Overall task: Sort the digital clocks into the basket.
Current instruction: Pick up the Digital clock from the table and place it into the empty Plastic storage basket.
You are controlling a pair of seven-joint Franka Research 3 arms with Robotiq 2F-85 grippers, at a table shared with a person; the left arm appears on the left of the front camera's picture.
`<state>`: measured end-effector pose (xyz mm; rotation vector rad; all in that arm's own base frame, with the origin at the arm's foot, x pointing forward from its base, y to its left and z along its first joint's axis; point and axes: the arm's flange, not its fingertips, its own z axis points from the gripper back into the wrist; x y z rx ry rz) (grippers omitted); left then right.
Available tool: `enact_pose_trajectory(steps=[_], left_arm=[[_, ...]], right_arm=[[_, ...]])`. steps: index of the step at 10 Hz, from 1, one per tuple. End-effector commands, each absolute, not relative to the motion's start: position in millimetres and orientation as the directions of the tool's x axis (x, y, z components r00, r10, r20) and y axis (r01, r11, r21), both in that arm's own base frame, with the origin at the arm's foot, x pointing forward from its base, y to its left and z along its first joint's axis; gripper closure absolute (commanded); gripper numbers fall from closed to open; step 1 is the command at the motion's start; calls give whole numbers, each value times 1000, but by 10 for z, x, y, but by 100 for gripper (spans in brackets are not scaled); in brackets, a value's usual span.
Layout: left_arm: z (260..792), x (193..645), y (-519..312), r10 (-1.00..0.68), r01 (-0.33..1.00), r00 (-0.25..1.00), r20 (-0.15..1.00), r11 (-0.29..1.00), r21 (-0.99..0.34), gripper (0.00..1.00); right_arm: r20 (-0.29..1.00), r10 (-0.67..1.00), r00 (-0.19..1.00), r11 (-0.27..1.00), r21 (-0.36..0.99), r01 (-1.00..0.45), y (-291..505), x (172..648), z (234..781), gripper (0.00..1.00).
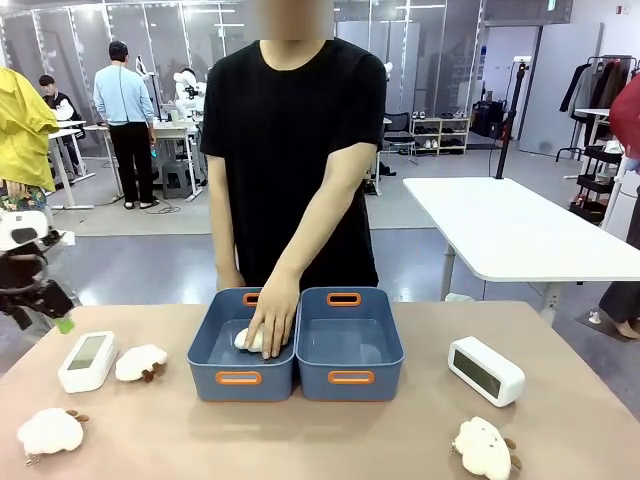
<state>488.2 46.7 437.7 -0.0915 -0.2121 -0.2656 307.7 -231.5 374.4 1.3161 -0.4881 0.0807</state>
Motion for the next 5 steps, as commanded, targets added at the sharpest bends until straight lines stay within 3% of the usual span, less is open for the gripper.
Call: enact_pose_trajectory(steps=[1,5], left_arm=[[4254,5022,364,-128,133,962,242,991,-5,0],[3745,5252,226,-24,23,974,225,1000,8,0]], right_arm=[[395,-218,893,258,905,-337,-2313,3070,3753,0],[395,-218,893,258,905,-337,-2313,3070,3753,0]])
